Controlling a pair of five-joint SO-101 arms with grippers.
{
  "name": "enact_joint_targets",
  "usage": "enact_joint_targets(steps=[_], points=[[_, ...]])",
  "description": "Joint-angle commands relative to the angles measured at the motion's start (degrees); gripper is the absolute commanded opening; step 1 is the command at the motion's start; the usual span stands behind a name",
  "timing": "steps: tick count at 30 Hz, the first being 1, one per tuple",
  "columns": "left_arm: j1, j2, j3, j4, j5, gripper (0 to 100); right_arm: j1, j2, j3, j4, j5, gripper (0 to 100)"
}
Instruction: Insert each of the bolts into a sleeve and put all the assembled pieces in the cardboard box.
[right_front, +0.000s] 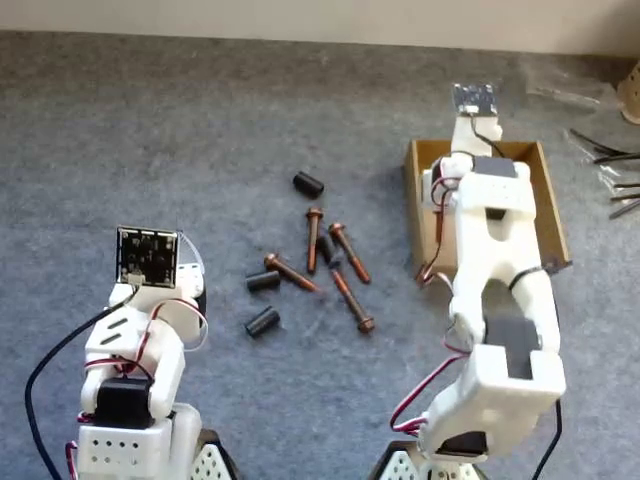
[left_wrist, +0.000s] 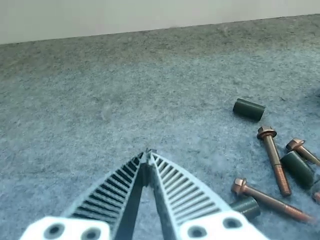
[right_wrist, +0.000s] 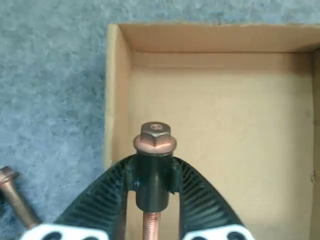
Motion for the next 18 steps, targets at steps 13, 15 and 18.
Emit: enact_joint_targets(steps=[13,15,18], points=[[-0.2,-0.5,-0.4,-1.3,0.2,1,1.3,3.8,-6.1,0.2,4.0,0.7],[-0.2,-0.5,-0.4,-1.3,0.2,1,1.3,3.8,-6.1,0.2,4.1,0.8],[-0.2,-0.5,-0.4,-1.3,0.2,1,1.2,3.8,-6.1,0.1,4.1,5.4]])
